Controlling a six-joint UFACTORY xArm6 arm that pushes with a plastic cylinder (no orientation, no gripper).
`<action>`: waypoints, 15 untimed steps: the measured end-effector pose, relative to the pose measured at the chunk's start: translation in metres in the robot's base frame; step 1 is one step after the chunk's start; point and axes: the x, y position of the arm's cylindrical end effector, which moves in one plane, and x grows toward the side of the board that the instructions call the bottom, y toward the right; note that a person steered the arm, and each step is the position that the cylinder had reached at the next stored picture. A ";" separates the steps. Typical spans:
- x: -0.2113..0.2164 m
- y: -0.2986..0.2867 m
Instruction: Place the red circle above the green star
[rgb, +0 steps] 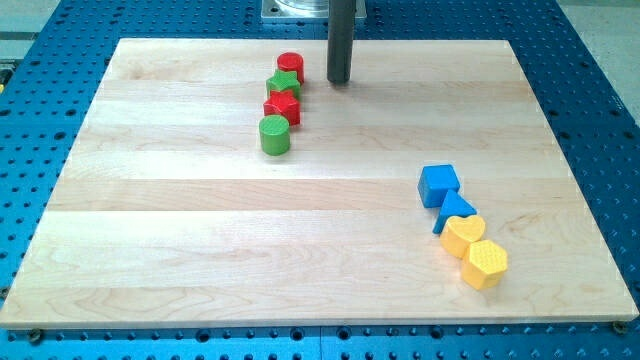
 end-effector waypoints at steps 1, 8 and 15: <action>-0.010 -0.078; 0.020 -0.071; 0.066 -0.214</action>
